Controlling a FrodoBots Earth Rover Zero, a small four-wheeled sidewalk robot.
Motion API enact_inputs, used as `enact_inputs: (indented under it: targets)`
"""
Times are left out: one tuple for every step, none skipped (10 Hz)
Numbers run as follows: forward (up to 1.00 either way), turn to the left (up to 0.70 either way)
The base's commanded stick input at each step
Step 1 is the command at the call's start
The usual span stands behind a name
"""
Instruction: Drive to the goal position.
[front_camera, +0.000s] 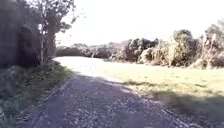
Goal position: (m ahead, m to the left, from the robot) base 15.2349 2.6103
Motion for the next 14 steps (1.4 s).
enact_inputs:
  targets:
    - [0.50, 0.00]
    - [0.50, 0.00]
    - [0.50, 0.00]
    - [0.50, 0.03]
    - [0.50, 0.03]
    - [0.50, 0.01]
    - [0.50, 0.00]
    - [0.50, 0.00]
    - [0.50, 0.00]
    - [0.50, 0.00]
    - [0.50, 0.00]
    - [0.50, 0.00]
    - [0.50, 0.00]
    - [0.50, 0.00]
